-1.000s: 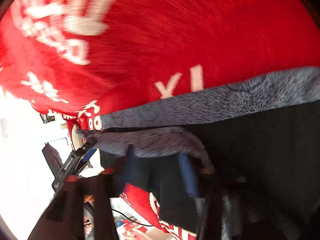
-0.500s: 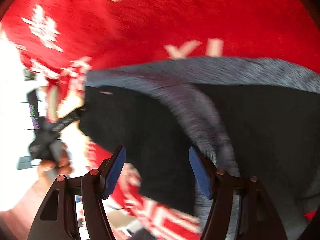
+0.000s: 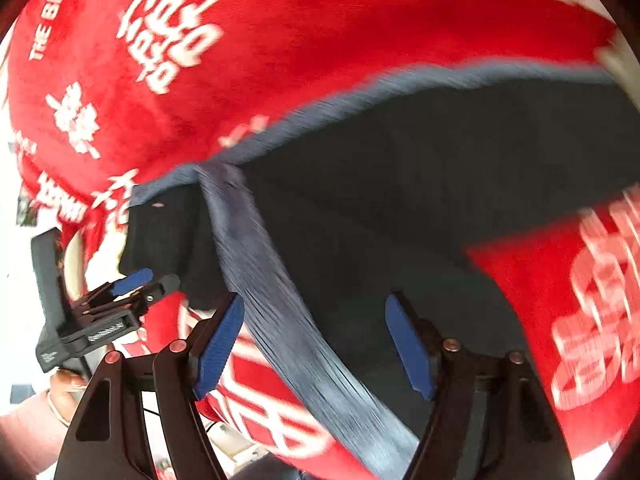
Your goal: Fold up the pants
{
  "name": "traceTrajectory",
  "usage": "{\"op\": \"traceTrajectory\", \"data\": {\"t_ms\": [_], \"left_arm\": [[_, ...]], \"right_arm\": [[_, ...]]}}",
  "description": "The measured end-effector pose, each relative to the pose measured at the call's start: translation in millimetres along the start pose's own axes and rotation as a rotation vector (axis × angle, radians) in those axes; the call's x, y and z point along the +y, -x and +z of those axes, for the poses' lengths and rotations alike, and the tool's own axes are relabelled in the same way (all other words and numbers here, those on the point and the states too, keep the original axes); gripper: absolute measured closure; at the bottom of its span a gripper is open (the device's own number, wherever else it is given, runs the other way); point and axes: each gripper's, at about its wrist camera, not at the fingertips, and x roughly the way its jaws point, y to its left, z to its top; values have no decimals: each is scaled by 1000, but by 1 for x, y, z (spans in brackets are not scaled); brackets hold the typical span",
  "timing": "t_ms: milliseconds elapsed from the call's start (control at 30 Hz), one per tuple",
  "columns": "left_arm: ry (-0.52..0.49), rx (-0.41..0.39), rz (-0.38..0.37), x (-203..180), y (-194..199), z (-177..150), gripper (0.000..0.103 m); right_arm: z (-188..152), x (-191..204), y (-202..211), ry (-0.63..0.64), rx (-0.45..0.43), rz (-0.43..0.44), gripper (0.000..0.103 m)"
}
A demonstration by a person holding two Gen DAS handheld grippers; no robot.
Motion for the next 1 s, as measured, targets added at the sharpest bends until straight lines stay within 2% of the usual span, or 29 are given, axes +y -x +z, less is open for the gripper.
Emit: {"op": "traceTrajectory", "data": {"t_ms": [100,167,333,400,600,767,800,867,900,933,1000], "left_arm": [[-54,26,-81,-39,-6,-14,22],[-86,51,-122,-62,-14,-24,22],[-133,72,-153,-90,-26,-44,22],[-146,76,-151,-97,-31,-51,22],[-173,80,-150,-118,-43,-61,22],[-189,77,-132,-130,-49,-64,22],[-186,81,-138,-131,-50,-63,22],[-176,86,-153,-134,-51,-62,23],[-173,84,-164,-134,-51,-62,26],[-170,79,-176,-136,-50,-61,48],[-167,115,-205,-139,-52,-59,77]], "right_arm": [[-47,-33,25,-90,-31,-41,26],[-89,-55,40,-165,-54,-77,26],[-168,-92,45,-303,-76,-128,26],[-195,-108,41,-361,-81,-114,26],[-234,-143,29,-445,-99,-103,26],[-234,-154,28,-441,-141,-7,27],[-231,-154,26,-432,-147,16,32],[-227,-155,19,-422,-131,60,53],[-225,-154,16,-425,-113,75,74],[-224,-155,13,-429,-100,83,95],[-222,-154,14,-428,-90,118,95]]}}
